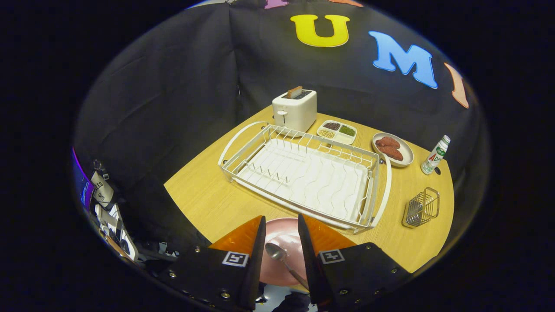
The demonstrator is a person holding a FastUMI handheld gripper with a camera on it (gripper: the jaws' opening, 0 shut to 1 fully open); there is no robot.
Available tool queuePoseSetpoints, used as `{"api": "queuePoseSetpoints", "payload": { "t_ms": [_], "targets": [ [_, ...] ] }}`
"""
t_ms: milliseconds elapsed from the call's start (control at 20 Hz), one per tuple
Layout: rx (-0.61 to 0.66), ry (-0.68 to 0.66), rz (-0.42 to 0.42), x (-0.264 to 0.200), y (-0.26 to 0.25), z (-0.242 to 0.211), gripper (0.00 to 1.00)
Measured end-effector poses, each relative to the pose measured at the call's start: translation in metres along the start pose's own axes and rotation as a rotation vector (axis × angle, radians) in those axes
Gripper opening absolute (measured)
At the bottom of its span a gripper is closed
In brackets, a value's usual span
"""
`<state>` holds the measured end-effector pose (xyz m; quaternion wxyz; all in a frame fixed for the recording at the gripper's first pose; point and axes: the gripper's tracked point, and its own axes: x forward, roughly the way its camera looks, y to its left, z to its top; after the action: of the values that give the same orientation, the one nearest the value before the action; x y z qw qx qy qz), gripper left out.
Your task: Take the plate from the dish rack, then take the spoon from the basket and place it into the plate.
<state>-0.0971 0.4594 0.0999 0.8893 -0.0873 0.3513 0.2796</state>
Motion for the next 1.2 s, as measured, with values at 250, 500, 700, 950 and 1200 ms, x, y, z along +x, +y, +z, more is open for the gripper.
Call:
{"api": "queuePoseSetpoints", "payload": {
  "t_ms": [250, 500, 700, 950, 1200],
  "targets": [
    [0.022, -0.059, -0.019, -0.011, -0.012, 0.012, 0.45],
    [0.045, -0.235, -0.127, -0.05, -0.057, 0.053, 0.45],
    [0.058, -0.392, -0.259, -0.108, -0.116, 0.103, 0.45],
    [0.075, -0.559, -0.358, -0.19, -0.172, 0.161, 0.45],
    [0.068, -0.662, -0.413, -0.25, -0.203, 0.196, 0.45]
  ]
}}
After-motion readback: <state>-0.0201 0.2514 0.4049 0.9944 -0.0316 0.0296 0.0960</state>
